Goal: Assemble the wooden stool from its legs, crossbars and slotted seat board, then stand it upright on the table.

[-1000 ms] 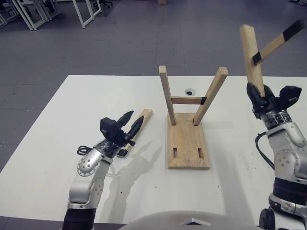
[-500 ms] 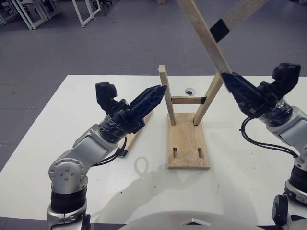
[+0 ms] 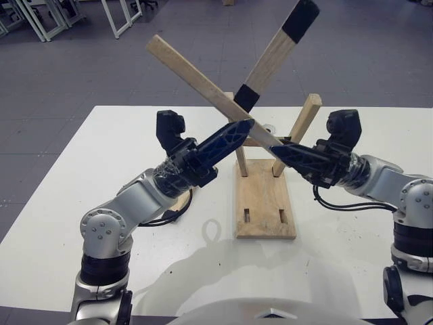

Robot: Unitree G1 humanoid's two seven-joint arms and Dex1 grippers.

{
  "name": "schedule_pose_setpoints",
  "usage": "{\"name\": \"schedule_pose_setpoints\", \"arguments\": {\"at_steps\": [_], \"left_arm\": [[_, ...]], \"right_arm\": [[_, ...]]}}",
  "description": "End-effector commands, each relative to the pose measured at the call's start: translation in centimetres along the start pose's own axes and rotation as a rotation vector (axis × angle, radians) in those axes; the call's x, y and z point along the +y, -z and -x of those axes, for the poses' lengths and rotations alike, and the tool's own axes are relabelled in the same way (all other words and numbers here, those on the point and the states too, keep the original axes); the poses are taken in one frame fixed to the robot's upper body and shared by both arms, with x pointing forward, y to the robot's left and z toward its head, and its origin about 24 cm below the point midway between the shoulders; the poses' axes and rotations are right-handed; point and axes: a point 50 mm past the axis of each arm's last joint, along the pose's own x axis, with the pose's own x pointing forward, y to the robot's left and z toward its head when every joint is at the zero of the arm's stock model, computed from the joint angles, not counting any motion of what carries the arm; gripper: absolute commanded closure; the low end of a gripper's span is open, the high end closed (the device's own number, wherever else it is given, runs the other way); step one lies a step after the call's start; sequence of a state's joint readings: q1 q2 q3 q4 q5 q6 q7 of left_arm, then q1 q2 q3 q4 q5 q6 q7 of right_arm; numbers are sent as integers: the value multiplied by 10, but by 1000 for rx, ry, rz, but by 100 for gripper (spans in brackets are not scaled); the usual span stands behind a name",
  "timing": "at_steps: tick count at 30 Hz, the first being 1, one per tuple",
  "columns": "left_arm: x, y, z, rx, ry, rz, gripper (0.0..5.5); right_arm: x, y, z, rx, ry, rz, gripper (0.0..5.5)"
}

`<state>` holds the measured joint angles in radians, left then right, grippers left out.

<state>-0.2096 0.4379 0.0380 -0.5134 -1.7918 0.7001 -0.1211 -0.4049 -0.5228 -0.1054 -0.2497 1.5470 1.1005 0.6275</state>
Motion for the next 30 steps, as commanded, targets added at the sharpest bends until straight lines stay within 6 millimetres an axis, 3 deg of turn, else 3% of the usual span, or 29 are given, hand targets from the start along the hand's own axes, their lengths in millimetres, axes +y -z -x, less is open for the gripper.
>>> {"name": "schedule_pose_setpoints", "arguments": {"at_steps": [1,10,16,20,23,27,30], "left_arm": [[-1,1,0,33,16,-3,190],[3,-1,6,51,14,-19,333],[9,4,12,69,-22,-26,335],[20,-8,20,6,-94,-82,346],[23,-26,32,-32,-121,-172,346],[25,-16,46,208,-79,-411,346],[38,-6,49,368,-42,-569,346]], "right_arm": [[2,0,-3,14,-45,-24,347],[2,7,2,57,-39,-66,347],[0,9,4,68,-21,-59,347],[-4,17,14,132,48,-21,242],[-14,28,35,224,163,8,236],[-33,44,65,415,361,120,236],[-46,51,69,542,439,258,236]]}}
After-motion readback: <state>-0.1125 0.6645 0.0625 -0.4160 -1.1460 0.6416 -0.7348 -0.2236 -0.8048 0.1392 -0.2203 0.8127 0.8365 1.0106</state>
